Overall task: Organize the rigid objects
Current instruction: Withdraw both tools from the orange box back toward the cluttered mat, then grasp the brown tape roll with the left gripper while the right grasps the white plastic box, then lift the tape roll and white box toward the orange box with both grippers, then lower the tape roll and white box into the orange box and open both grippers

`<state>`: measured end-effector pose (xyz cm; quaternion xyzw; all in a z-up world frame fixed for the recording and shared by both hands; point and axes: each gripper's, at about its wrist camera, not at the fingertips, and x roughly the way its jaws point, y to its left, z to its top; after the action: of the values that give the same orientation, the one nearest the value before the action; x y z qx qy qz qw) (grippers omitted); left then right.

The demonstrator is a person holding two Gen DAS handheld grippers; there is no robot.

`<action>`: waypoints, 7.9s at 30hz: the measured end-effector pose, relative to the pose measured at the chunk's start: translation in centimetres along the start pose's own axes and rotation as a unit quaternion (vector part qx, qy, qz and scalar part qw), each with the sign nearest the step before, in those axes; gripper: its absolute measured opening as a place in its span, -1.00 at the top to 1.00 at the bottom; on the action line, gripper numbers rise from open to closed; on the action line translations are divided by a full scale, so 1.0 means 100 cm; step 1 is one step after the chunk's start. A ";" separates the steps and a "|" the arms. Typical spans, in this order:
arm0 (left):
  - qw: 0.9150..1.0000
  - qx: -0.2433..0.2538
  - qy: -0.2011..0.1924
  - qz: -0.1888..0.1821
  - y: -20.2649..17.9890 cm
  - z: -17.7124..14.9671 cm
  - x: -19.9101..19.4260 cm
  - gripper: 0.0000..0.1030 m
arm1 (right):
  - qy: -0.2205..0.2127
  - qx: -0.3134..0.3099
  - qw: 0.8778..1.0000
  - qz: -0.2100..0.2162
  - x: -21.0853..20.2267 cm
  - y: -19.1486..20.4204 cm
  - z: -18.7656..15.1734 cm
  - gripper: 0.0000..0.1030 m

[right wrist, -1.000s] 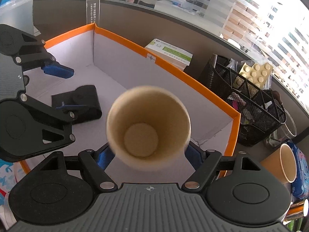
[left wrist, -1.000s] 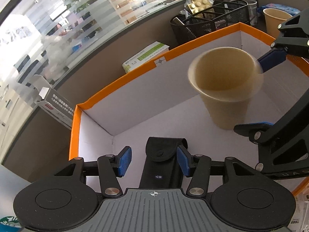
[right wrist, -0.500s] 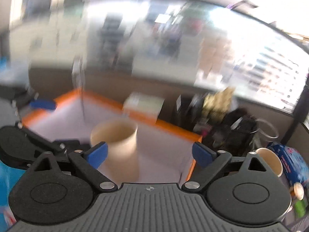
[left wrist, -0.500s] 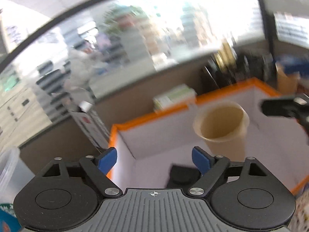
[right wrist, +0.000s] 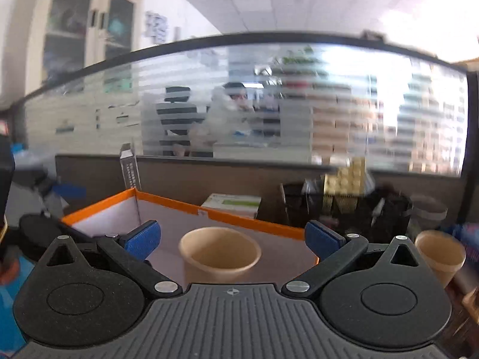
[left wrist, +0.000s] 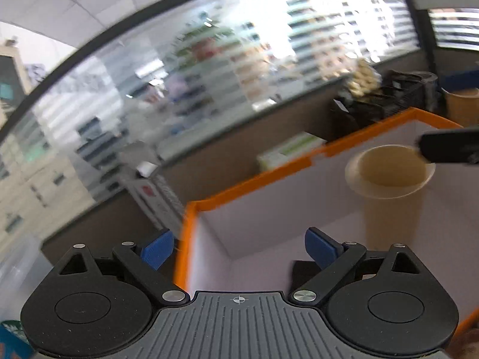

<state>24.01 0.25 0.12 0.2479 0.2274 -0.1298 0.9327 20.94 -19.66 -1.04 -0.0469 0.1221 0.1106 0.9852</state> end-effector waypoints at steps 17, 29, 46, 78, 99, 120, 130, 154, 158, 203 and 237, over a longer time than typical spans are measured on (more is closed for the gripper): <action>0.976 -0.190 -0.082 0.072 0.013 -0.039 -0.141 -0.91 | -0.081 0.024 0.995 0.051 -0.067 -0.020 -0.003 -1.00; 0.955 -0.195 -0.216 -0.056 0.043 -0.061 -0.158 -1.00 | -0.077 0.053 0.990 0.102 -0.094 -0.004 -0.014 -1.00; 0.970 -0.158 -0.111 -0.148 0.034 -0.102 -0.148 -1.00 | 0.065 0.085 0.979 0.174 -0.125 -0.014 -0.030 -1.00; 0.989 -0.001 -0.017 -0.146 -0.073 -0.172 -0.159 -1.00 | 0.179 -0.136 0.954 0.197 -0.182 0.090 -0.122 -0.91; 0.984 -0.131 -0.005 -0.120 -0.094 -0.190 -0.206 -0.02 | 0.176 -0.036 0.980 0.086 -0.214 0.105 -0.136 -0.67; 0.977 -0.190 -0.059 -0.076 -0.096 -0.191 -0.305 -0.02 | 0.111 -0.020 0.991 0.074 -0.287 0.118 -0.111 -0.67; 0.974 -0.197 -0.105 -0.048 -0.079 -0.173 -0.333 -0.02 | 0.053 -0.033 0.996 0.068 -0.318 0.125 -0.082 -0.67; 0.967 -0.200 -0.157 -0.031 -0.050 -0.105 -0.313 -0.03 | -0.023 -0.022 0.999 0.045 -0.305 0.097 -0.015 -0.67; 0.966 -0.205 -0.155 -0.027 -0.046 -0.096 -0.301 -0.03 | -0.027 -0.017 0.999 0.040 -0.296 0.090 -0.009 -0.67; 0.972 -0.221 -0.075 -0.018 -0.022 -0.033 -0.147 -0.03 | 0.038 0.012 0.999 0.020 -0.130 0.043 0.020 -0.61; 0.974 -0.219 0.036 -0.035 0.000 -0.048 -0.057 -0.03 | 0.099 0.040 0.993 0.047 -0.047 0.030 0.010 -0.61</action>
<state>17.37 3.53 -0.82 0.0337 0.2924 -0.1001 0.9504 15.99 -17.57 0.93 -0.0122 0.2256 0.1462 0.9631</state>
